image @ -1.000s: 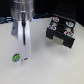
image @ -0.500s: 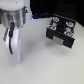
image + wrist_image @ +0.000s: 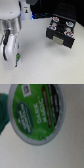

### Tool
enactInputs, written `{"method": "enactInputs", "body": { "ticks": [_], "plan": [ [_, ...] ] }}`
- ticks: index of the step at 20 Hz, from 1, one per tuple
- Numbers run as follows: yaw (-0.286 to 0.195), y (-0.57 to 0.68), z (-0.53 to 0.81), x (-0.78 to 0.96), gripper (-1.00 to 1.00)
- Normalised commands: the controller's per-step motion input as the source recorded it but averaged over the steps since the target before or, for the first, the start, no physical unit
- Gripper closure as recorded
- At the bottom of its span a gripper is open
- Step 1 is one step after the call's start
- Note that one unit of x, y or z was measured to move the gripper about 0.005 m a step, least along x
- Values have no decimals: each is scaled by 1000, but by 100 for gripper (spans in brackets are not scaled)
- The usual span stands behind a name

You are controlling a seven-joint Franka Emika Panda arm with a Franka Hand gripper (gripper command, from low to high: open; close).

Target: Open the kcup holder, insert the kcup into the holder, and close the kcup holder

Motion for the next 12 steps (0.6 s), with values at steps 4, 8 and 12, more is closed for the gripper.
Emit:
{"method": "enactInputs", "body": {
  "ticks": [4, 8, 12],
  "plan": [
    [-151, -111, -144, 137, -100],
    [-137, -142, -108, 182, -100],
    [-107, -164, -79, 70, 100]
  ]
}}
